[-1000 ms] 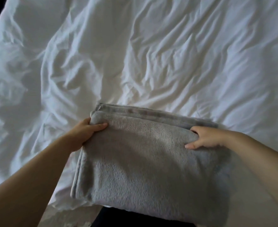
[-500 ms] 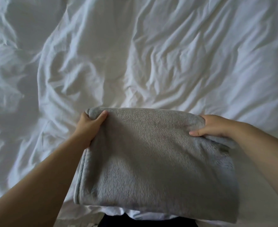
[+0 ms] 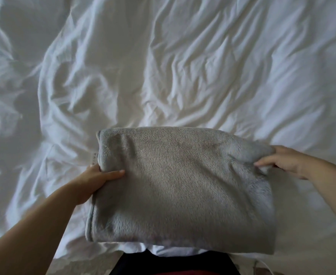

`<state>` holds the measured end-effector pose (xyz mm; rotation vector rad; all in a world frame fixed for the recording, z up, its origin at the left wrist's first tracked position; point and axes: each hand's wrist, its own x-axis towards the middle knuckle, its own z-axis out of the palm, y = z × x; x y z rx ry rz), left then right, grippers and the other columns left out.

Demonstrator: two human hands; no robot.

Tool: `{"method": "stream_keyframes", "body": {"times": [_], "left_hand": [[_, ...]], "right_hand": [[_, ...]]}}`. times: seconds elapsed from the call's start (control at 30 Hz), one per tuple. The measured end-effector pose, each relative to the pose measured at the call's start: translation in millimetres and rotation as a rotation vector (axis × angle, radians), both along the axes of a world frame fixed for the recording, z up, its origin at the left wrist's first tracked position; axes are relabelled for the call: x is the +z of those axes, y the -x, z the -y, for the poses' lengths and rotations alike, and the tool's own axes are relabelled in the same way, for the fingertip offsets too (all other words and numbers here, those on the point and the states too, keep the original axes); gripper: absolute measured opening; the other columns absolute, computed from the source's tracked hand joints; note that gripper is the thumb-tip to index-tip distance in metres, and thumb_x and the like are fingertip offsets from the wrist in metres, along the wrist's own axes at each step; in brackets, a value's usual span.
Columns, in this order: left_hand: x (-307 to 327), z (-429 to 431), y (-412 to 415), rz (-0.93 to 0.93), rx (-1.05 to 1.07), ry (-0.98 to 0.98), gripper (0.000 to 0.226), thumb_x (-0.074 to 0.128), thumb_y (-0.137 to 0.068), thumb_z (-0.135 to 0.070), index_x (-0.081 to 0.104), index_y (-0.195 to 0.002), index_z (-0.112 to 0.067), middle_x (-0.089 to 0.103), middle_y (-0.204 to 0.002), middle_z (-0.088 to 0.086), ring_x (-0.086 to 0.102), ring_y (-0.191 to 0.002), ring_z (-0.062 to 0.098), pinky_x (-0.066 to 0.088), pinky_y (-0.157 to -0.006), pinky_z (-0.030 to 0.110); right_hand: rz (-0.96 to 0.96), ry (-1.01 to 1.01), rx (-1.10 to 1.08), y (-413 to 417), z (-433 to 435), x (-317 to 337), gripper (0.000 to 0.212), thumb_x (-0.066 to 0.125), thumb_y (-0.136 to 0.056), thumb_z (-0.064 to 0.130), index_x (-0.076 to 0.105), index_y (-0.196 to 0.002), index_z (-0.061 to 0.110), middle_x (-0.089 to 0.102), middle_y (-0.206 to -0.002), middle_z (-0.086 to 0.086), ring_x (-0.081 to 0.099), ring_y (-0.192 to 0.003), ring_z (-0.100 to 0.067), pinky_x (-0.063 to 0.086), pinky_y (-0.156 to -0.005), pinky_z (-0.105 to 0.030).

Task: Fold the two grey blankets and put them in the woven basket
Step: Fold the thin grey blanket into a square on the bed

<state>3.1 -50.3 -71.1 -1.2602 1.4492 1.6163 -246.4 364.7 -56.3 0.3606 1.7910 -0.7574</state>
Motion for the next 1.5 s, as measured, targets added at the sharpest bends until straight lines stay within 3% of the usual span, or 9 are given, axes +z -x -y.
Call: {"method": "stream_keyframes", "body": {"times": [0.1, 0.27, 0.53, 0.67, 0.77, 0.93, 1.1, 1.33, 1.5], "left_hand": [[-1, -3, 1, 0.01, 0.075, 0.089, 0.037, 0.074, -0.079, -0.024, 0.059, -0.112, -0.016, 0.069, -0.103, 0.01, 0.067, -0.091, 0.025, 0.053, -0.072, 0.032], [-1, 3, -6, 0.12, 0.054, 0.014, 0.062, 0.078, -0.065, -0.047, 0.055, -0.115, -0.016, 0.071, -0.104, 0.014, 0.07, -0.09, 0.032, 0.057, -0.071, 0.038], [17, -15, -49, 0.075, 0.094, -0.023, 0.056, 0.067, -0.068, -0.063, 0.067, -0.103, -0.019, 0.075, -0.097, 0.004, 0.073, -0.086, 0.018, 0.054, -0.069, 0.028], [36, -28, -74, 0.026, 0.013, -0.081, 0.054, 0.074, -0.07, -0.039, 0.064, -0.111, -0.006, 0.073, -0.106, 0.012, 0.07, -0.095, 0.024, 0.054, -0.079, 0.031], [47, -31, -78, 0.019, -0.059, -0.058, 0.05, 0.079, -0.069, -0.016, 0.061, -0.114, -0.004, 0.073, -0.102, 0.014, 0.07, -0.094, 0.029, 0.056, -0.075, 0.033], [43, -35, -76, 0.093, 0.138, 0.124, 0.034, 0.066, -0.082, -0.015, 0.059, -0.114, -0.007, 0.068, -0.098, 0.017, 0.064, -0.086, 0.032, 0.052, -0.071, 0.036], [36, -44, -67, 0.083, -0.061, 0.295, 0.045, 0.073, -0.074, -0.016, 0.055, -0.114, -0.013, 0.063, -0.109, 0.013, 0.06, -0.101, 0.031, 0.048, -0.09, 0.038], [13, -31, -31, -0.052, 0.11, 0.425, 0.05, 0.069, -0.077, -0.053, 0.062, -0.108, -0.015, 0.07, -0.099, 0.01, 0.068, -0.086, 0.027, 0.057, -0.077, 0.039], [-13, -22, -5, -0.13, 0.112, 0.479, 0.042, 0.078, -0.072, -0.03, 0.053, -0.106, -0.026, 0.065, -0.094, 0.001, 0.064, -0.081, 0.022, 0.054, -0.064, 0.031]], "right_hand": [[-0.051, 0.13, -0.402, -12, -2, -4, 0.032, 0.053, -0.087, 0.011, 0.076, -0.064, 0.01, 0.072, -0.07, -0.01, 0.069, -0.067, -0.026, 0.054, -0.058, -0.025], [-0.036, 0.208, -0.64, -35, -8, -8, 0.036, 0.046, -0.096, 0.042, 0.068, -0.114, 0.021, 0.072, -0.104, -0.008, 0.068, -0.096, -0.025, 0.048, -0.078, -0.038], [0.173, 0.093, -0.67, -102, -39, 0, 0.079, 0.059, -0.05, 0.086, 0.078, -0.096, 0.024, 0.074, -0.104, -0.008, 0.07, -0.094, -0.024, 0.052, -0.075, -0.039], [0.273, 0.11, -0.403, -124, -43, 22, 0.098, 0.094, -0.029, 0.054, 0.066, -0.112, 0.01, 0.072, -0.109, -0.012, 0.069, -0.1, -0.028, 0.054, -0.082, -0.041], [0.236, 0.032, -0.321, -130, -44, 35, 0.066, 0.085, -0.055, 0.027, 0.064, -0.115, 0.007, 0.072, -0.105, -0.014, 0.066, -0.102, -0.032, 0.047, -0.096, -0.049], [0.143, -0.016, -0.577, -154, -52, 29, 0.036, 0.066, -0.073, 0.033, 0.069, -0.097, 0.006, 0.074, -0.084, -0.018, 0.071, -0.073, -0.033, 0.052, -0.069, -0.037], [0.045, -0.163, -0.487, -183, -42, 16, 0.017, 0.054, -0.082, 0.013, 0.064, -0.091, 0.002, 0.068, -0.061, -0.015, 0.062, -0.066, -0.032, 0.045, -0.062, -0.031], [-0.039, 0.06, -0.762, -125, -21, 8, 0.033, 0.062, -0.086, 0.046, 0.071, -0.096, 0.016, 0.076, -0.088, -0.009, 0.071, -0.08, -0.026, 0.051, -0.072, -0.037], [-0.036, 0.066, -0.698, -103, -16, -2, 0.028, 0.06, -0.087, 0.015, 0.066, -0.11, 0.002, 0.071, -0.097, -0.015, 0.071, -0.077, -0.028, 0.052, -0.068, -0.034]]}}
